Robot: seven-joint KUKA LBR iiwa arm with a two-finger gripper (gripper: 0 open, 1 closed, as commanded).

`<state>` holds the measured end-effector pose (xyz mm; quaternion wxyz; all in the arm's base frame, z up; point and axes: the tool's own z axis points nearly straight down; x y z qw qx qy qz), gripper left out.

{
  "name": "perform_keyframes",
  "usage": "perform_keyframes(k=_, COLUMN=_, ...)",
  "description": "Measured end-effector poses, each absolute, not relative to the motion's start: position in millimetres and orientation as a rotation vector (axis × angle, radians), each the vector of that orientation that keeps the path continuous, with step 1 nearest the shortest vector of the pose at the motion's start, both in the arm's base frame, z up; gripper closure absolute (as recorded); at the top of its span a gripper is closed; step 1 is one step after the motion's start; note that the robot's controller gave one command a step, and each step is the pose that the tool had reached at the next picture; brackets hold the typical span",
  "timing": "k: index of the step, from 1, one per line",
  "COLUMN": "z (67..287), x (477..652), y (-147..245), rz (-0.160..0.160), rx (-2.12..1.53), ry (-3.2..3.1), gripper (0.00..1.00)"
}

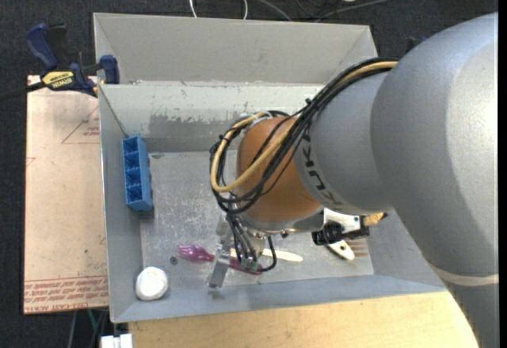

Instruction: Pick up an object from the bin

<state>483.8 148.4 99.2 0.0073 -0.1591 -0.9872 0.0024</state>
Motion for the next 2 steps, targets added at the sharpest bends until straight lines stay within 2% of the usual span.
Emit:
perform_keyframes(k=1, z=69, x=481.7, y=164, rz=-0.013, rx=-0.652, ry=-3.08, gripper=0.0)
perform_keyframes(k=2, z=70, x=493.8, y=63, rz=0.004, rx=-0.656, ry=-3.065, gripper=1.0)
